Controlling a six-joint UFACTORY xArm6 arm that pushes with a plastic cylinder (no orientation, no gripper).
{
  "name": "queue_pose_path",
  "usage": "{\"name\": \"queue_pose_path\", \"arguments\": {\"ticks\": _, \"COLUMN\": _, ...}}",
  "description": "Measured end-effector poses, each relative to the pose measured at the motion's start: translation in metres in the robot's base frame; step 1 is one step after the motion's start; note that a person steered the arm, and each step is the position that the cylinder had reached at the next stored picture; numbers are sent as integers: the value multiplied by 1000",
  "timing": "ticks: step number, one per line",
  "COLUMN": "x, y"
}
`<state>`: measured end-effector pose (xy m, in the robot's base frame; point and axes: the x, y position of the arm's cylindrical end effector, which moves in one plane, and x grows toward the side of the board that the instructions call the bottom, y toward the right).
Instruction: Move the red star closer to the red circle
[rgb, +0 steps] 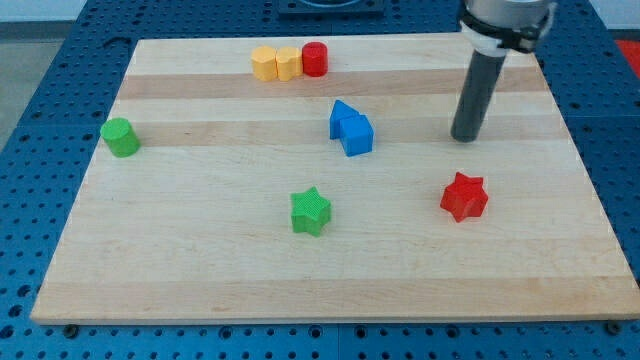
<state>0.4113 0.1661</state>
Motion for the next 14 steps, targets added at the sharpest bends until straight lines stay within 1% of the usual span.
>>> {"name": "queue_pose_path", "arguments": {"ticks": 2, "x": 84, "y": 0}}
{"name": "queue_pose_path", "arguments": {"ticks": 3, "x": 112, "y": 6}}
{"name": "queue_pose_path", "arguments": {"ticks": 4, "x": 164, "y": 16}}
{"name": "queue_pose_path", "arguments": {"ticks": 5, "x": 163, "y": -9}}
{"name": "queue_pose_path", "arguments": {"ticks": 6, "x": 119, "y": -38}}
{"name": "queue_pose_path", "arguments": {"ticks": 7, "x": 108, "y": -64}}
{"name": "queue_pose_path", "arguments": {"ticks": 8, "x": 107, "y": -77}}
{"name": "queue_pose_path", "arguments": {"ticks": 10, "x": 99, "y": -75}}
{"name": "queue_pose_path", "arguments": {"ticks": 11, "x": 90, "y": -65}}
{"name": "queue_pose_path", "arguments": {"ticks": 12, "x": 78, "y": -65}}
{"name": "queue_pose_path", "arguments": {"ticks": 14, "x": 39, "y": -64}}
